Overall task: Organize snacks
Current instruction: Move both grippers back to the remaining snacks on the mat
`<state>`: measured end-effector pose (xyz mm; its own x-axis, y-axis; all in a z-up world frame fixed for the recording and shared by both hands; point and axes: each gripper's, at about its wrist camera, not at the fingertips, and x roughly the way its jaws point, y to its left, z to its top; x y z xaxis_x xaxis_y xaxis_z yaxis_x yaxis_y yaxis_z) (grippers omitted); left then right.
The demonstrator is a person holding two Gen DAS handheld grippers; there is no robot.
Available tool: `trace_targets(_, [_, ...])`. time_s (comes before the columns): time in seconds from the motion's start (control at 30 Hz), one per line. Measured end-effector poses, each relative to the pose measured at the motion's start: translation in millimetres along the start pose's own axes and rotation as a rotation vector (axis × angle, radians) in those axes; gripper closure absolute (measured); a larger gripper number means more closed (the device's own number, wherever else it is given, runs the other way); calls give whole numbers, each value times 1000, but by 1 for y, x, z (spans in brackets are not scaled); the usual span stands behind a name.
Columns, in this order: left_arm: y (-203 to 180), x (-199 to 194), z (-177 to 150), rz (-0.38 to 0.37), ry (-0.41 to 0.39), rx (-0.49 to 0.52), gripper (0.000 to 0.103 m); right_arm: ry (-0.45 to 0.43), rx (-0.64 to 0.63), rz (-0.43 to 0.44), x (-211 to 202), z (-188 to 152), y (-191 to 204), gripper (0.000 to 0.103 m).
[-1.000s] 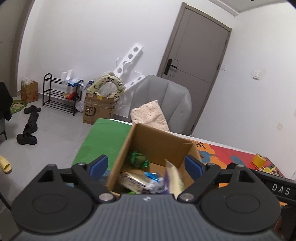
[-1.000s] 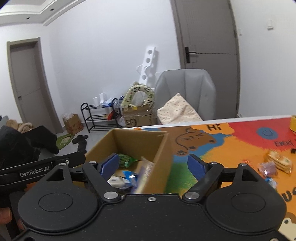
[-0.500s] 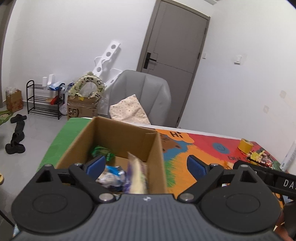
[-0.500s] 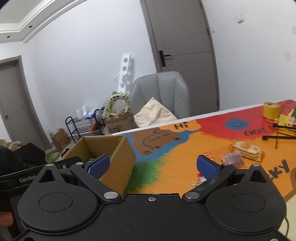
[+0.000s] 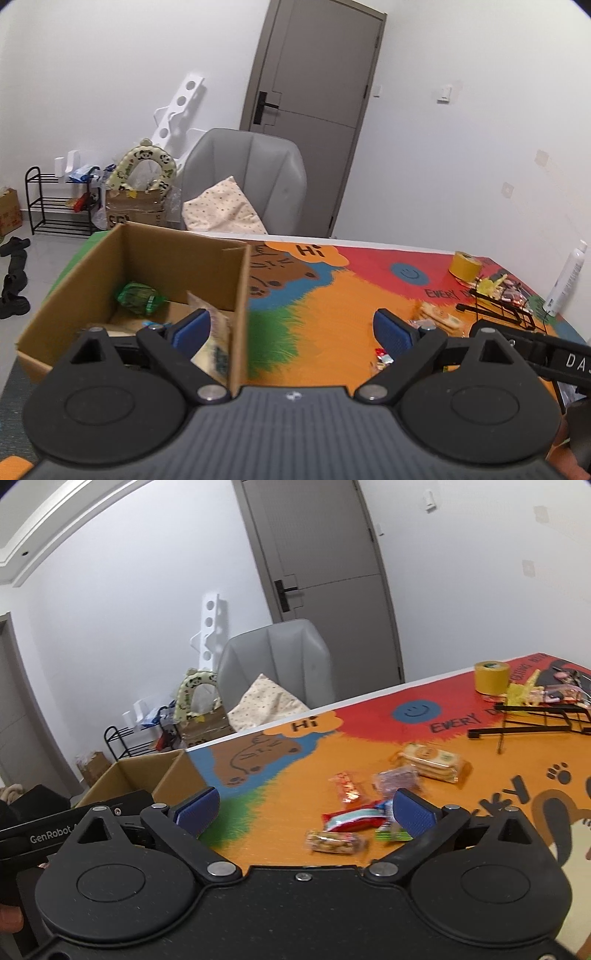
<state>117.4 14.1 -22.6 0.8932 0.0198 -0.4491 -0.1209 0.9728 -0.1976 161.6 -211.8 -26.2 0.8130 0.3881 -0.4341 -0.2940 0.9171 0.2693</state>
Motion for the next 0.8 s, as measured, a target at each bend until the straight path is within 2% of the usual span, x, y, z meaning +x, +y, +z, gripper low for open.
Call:
trace_targets(0.3, [-24,19,-6,-22,26,51,9,16,48,-42,10,-3,-40,0])
trace_targets(0.8, [-62,78,-22,-44,154,71,9,121,62,-66,41,-13,-84,0])
